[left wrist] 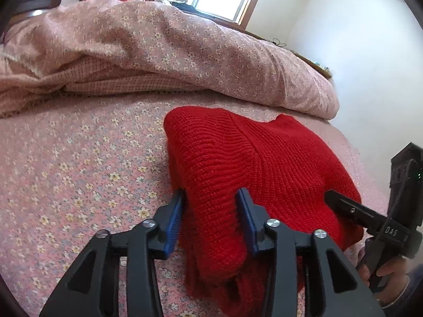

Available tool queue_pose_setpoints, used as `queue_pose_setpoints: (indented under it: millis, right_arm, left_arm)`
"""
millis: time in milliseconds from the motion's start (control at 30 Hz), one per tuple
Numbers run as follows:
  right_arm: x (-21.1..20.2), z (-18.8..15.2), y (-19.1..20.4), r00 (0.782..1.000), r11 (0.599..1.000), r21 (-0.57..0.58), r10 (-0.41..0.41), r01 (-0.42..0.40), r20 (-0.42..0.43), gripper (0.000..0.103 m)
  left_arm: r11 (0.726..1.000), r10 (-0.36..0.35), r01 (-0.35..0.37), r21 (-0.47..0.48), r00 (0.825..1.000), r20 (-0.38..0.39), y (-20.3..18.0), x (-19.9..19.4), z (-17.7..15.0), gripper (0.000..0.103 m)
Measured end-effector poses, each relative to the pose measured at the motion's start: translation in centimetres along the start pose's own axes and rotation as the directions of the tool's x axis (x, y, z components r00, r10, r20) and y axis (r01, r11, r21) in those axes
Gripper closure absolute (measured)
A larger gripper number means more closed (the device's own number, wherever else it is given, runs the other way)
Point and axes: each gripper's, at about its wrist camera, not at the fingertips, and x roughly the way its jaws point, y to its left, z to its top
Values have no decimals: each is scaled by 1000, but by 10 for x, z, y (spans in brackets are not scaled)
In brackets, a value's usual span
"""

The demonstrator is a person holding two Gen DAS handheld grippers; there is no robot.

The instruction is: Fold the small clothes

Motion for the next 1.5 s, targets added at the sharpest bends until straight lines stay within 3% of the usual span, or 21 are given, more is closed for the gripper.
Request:
queue_pose_setpoints:
  millis: [67, 133, 167, 300, 567, 667, 800, 967, 1100, 1167, 1267, 1367, 1500]
  right_arm:
    - [1, 1, 1, 1000, 1000, 8, -25, 25, -3, 2]
    - [1, 7, 4, 998, 999, 12, -47, 47, -31, 2]
    - [-1, 12, 8, 997, 998, 3, -59, 60, -52, 2]
    - [-25, 24, 28, 996, 993, -85, -86, 84, -28, 2]
    - [-107, 19, 76, 982, 966, -236, -68, 109, 174, 2]
    - [-137, 11, 85, 968, 957, -266, -47, 114, 247, 2]
    - [-162, 4, 92, 957, 956, -265, -43, 122, 287, 2]
    - [-177, -10, 100, 945, 950, -269, -66, 157, 320, 2]
    - [-182, -28, 98, 933, 950, -247, -94, 188, 347, 2]
    - [-179, -37, 93, 922, 947, -224, -140, 231, 361, 2]
    - [-171, -46, 89, 920, 942, -234, -145, 241, 364, 2]
    - [-163, -51, 85, 916, 944, -237, -126, 229, 381, 0]
    - [-153, -58, 81, 903, 960, -200, -98, 196, 418, 0]
  left_arm:
    - [999, 46, -46, 24, 999, -11, -3, 0, 3, 53]
    - [994, 102, -100, 36, 992, -69, -6, 0, 11, 36]
    - [994, 104, -101, 35, 991, -89, -7, -2, 15, 34]
    - [997, 77, -76, 29, 996, -52, -19, -27, 27, 34]
    - [987, 61, -77, 139, 991, 116, -69, -106, 20, 26]
    - [975, 79, -114, 189, 980, 182, -83, -133, 13, 23]
    - [934, 140, -225, 276, 945, 295, -103, -155, -3, 21]
    - [940, 127, -211, 269, 946, 299, -104, -161, -20, 21]
    - [976, 113, -161, 147, 950, 292, -83, -150, -37, 17]
    - [969, 140, -186, 164, 955, 261, -84, -140, -36, 17]
    - [957, 162, -220, 187, 945, 284, -85, -136, -36, 17]
    - [962, 134, -194, 191, 948, 289, -85, -138, -38, 17]
    - [953, 150, -218, 210, 943, 298, -81, -133, -52, 17]
